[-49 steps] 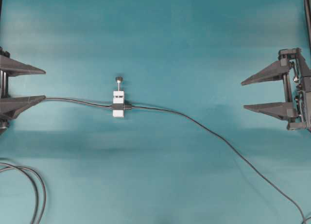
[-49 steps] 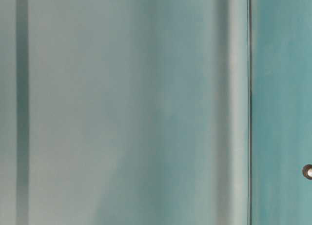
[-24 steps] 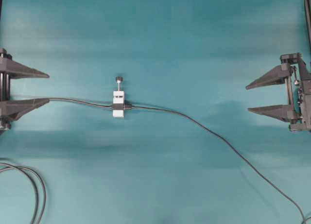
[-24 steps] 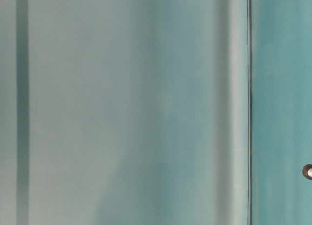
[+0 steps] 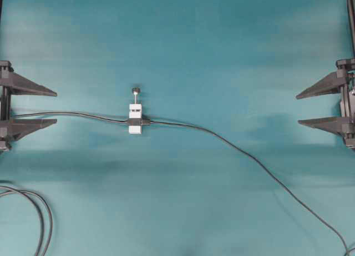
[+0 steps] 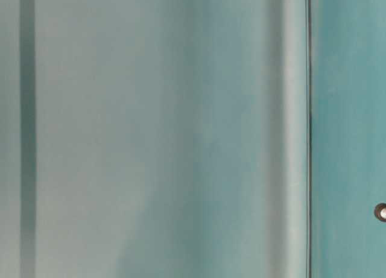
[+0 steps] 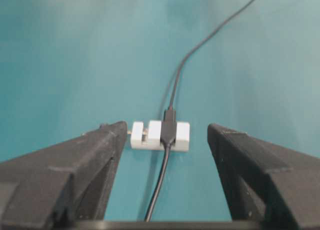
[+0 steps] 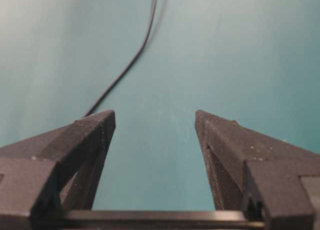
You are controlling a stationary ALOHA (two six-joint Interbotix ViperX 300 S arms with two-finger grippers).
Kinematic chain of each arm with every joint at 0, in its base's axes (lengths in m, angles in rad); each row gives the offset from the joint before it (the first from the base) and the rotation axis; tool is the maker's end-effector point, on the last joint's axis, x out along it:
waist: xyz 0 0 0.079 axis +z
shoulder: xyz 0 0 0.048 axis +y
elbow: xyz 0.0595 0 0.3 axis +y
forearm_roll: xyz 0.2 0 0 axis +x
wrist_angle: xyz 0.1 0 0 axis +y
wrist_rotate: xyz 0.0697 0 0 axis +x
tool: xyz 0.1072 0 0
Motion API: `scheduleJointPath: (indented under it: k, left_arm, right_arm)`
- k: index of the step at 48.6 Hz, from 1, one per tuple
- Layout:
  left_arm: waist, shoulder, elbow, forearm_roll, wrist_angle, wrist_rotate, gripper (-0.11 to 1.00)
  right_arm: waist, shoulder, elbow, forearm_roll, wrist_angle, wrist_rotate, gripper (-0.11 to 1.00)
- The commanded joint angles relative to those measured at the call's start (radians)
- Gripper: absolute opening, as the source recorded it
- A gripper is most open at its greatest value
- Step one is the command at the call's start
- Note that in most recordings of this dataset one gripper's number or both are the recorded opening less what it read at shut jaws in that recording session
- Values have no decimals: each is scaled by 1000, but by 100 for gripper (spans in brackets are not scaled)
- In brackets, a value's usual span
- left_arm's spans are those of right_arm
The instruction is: Insert the USB cable into the female connector supported by the left arm.
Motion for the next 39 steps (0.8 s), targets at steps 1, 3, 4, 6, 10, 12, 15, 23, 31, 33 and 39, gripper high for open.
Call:
scheduleJointPath:
  k: [1,3,4,6,10,12,15,23,31,33,39]
  left_arm:
    - [3,5,-46,2,49,-2,76]
    - [3,5,-57,2,77,0,76]
    - [3,5,-63,3,91,2,76]
    - [3,5,-72,3,117,5,76]
    - [3,5,-89,5,169,6,76]
    - [3,5,-91,5,187,6,76]
    - [3,5,-86,5,206,8,76]
    - [3,5,-69,5,206,8,76]
    - [3,5,-63,5,202,8,76]
    - [5,5,-61,5,201,8,76]
    - [3,5,-60,5,198,8,76]
  right_arm:
    - [2,6,-15,-2,0,2,69]
    - [2,5,-17,-2,2,2,69]
    - [2,5,-18,-2,3,2,69]
    - [2,5,-20,-2,5,2,69]
    - [0,6,-20,-3,8,2,69]
    - [0,5,-18,-3,8,3,69]
    - [2,5,-18,-2,8,2,69]
    - [0,5,-17,-2,6,2,69]
    - [2,6,-11,-2,-9,2,69]
    - [2,5,-11,-3,-11,-5,69]
    - [18,6,-9,-2,-14,-15,69]
